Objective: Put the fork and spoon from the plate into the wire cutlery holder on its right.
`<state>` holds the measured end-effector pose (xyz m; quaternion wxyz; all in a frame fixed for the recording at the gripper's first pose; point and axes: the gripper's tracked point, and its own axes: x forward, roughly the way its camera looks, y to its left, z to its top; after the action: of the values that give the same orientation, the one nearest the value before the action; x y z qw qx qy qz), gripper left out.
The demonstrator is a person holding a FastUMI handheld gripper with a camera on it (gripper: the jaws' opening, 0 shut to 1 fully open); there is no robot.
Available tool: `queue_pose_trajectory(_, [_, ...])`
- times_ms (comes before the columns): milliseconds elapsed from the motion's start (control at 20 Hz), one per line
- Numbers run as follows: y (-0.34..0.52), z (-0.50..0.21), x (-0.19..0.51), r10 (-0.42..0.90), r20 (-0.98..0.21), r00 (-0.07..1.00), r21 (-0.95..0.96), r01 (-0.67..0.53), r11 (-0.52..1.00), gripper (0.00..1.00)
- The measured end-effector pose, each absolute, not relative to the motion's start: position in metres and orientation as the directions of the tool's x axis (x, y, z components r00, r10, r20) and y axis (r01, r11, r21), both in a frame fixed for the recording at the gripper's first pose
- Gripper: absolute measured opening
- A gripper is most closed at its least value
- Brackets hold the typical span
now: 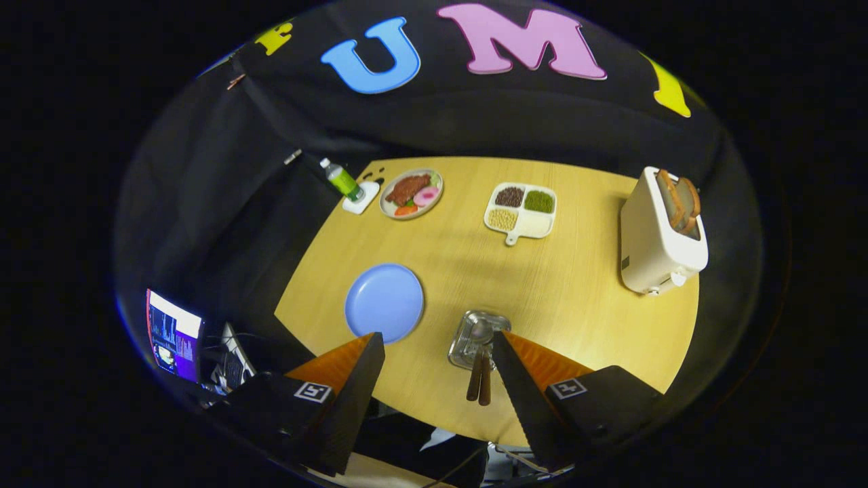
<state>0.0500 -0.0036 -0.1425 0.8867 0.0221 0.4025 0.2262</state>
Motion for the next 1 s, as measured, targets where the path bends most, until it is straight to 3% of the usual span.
queue_pose_trajectory(300, [-0.007, -0.069, 0.033, 0.301, -0.392, 0.87, 0.093, -0.288, 0.953, 0.99])
queue_pose_trajectory(700, [-0.007, -0.03, -0.001, 0.132, -0.166, 0.977, 0.07, -0.121, 0.99, 0.99])
queue_pose_trajectory(1000, [-0.002, 0.019, -0.017, 0.054, 0.038, 0.998, 0.039, -0.056, 0.998, 0.99])
